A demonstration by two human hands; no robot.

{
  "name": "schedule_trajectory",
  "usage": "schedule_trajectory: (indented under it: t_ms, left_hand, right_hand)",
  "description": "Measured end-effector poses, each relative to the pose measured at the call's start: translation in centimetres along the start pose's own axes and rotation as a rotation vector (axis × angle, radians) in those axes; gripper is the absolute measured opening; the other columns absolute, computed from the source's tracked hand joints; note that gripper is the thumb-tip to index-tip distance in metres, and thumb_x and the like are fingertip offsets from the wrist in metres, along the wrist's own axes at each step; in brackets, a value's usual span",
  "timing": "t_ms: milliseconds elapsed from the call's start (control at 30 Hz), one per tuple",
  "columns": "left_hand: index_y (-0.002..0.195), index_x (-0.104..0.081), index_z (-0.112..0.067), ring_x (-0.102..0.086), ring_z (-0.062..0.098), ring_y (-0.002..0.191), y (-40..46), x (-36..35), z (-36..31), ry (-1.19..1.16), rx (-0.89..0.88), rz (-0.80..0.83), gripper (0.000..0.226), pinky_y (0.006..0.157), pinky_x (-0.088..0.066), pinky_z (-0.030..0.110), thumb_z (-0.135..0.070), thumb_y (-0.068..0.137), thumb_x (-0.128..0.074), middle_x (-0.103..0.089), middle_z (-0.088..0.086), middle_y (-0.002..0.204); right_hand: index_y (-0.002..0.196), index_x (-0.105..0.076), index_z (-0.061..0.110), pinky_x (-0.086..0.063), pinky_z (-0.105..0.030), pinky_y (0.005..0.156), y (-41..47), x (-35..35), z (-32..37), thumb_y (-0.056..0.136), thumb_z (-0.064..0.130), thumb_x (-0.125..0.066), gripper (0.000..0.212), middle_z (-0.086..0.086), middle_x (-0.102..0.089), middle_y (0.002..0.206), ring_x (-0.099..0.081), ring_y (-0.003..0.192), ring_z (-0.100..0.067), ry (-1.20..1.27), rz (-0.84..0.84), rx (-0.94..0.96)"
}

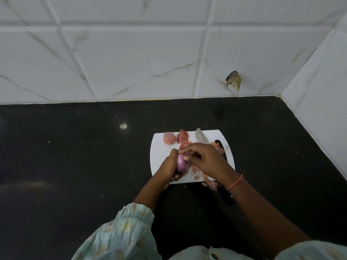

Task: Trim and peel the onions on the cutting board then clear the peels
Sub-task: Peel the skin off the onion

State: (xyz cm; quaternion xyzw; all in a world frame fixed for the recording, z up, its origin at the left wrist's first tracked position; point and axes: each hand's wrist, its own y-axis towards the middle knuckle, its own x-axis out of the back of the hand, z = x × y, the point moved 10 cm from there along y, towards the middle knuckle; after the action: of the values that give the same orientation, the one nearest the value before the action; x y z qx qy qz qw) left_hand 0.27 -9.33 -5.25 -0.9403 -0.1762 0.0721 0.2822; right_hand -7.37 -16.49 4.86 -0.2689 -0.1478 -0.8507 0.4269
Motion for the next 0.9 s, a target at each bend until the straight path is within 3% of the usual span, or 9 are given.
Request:
schedule_trajectory:
  t_ms: [200, 400, 500, 600, 700, 800, 900]
  left_hand:
    - [0.078, -0.059, -0.012, -0.035, 0.012, 0.041, 0.3, 0.2, 0.5, 0.001, 0.039, -0.017, 0.061, 0.04, -0.027, 0.02, -0.052, 0.1, -0.019, -0.059, 0.012, 0.064]
    - [0.076, -0.059, -0.012, -0.037, 0.012, 0.041, 0.3, 0.3, 0.3, 0.027, 0.014, -0.034, 0.063, 0.041, -0.029, 0.021, -0.051, 0.103, -0.017, -0.059, 0.012, 0.063]
    - [0.076, -0.06, -0.011, -0.038, 0.011, 0.042, 0.3, 0.2, 0.5, 0.035, 0.023, -0.029, 0.067, 0.042, -0.03, 0.021, -0.055, 0.101, -0.015, -0.06, 0.013, 0.067]
    - [0.071, -0.06, -0.012, -0.036, 0.011, 0.042, 0.2, 0.2, 0.5, 0.017, 0.031, -0.022, 0.067, 0.041, -0.028, 0.021, -0.055, 0.1, -0.016, -0.058, 0.013, 0.066]
    - [0.072, -0.061, -0.011, -0.034, 0.012, 0.042, 0.3, 0.3, 0.8, -0.014, 0.049, -0.022, 0.068, 0.04, -0.025, 0.021, -0.057, 0.097, -0.018, -0.058, 0.012, 0.065]
    - [0.077, -0.062, -0.009, -0.034, 0.012, 0.043, 0.6, 0.3, 1.0, -0.023, 0.058, -0.013, 0.069, 0.039, -0.024, 0.021, -0.059, 0.095, -0.019, -0.058, 0.014, 0.068]
    - [0.077, -0.063, -0.011, -0.035, 0.011, 0.042, 0.5, 0.1, 0.9, -0.008, 0.06, -0.011, 0.068, 0.04, -0.026, 0.02, -0.057, 0.099, -0.018, -0.059, 0.012, 0.065]
  right_hand:
    - [0.093, -0.068, 0.025, -0.056, -0.034, 0.077, 0.1, 0.3, 0.2, 0.089, 0.017, -0.068, 0.008, 0.01, -0.07, 0.085, -0.065, 0.081, -0.003, -0.07, -0.052, -0.012]
    - [0.097, -0.052, 0.023, -0.04, -0.022, 0.067, 1.1, -1.5, 1.0, 0.097, 0.015, -0.048, 0.009, 0.003, -0.064, 0.094, -0.059, 0.082, -0.012, -0.415, 0.127, 0.016]
    - [0.096, -0.046, 0.021, -0.041, -0.031, 0.064, 1.1, -2.2, 1.6, 0.092, 0.008, -0.047, 0.013, 0.0, -0.058, 0.101, -0.055, 0.09, -0.017, -0.558, 0.164, 0.071]
    - [0.091, -0.039, 0.025, -0.032, -0.022, 0.061, 0.4, -2.0, 1.6, 0.087, 0.001, -0.05, 0.027, 0.012, -0.049, 0.1, -0.045, 0.092, -0.01, -0.517, 0.164, 0.121]
    - [0.084, -0.042, 0.023, -0.04, -0.017, 0.069, -0.5, -0.8, 0.2, 0.085, -0.002, -0.049, 0.026, 0.017, -0.043, 0.087, -0.045, 0.088, -0.009, -0.416, 0.136, 0.084]
    - [0.087, -0.052, 0.024, -0.05, -0.035, 0.075, -1.0, 1.2, -1.0, 0.093, 0.017, -0.057, 0.01, 0.013, -0.053, 0.089, -0.051, 0.086, -0.007, -0.358, 0.003, 0.061]
    - [0.103, -0.063, 0.029, -0.05, -0.025, 0.074, -1.2, 1.9, 0.0, 0.094, 0.031, -0.063, 0.009, 0.016, -0.058, 0.092, -0.057, 0.084, -0.005, -0.211, -0.094, 0.1]
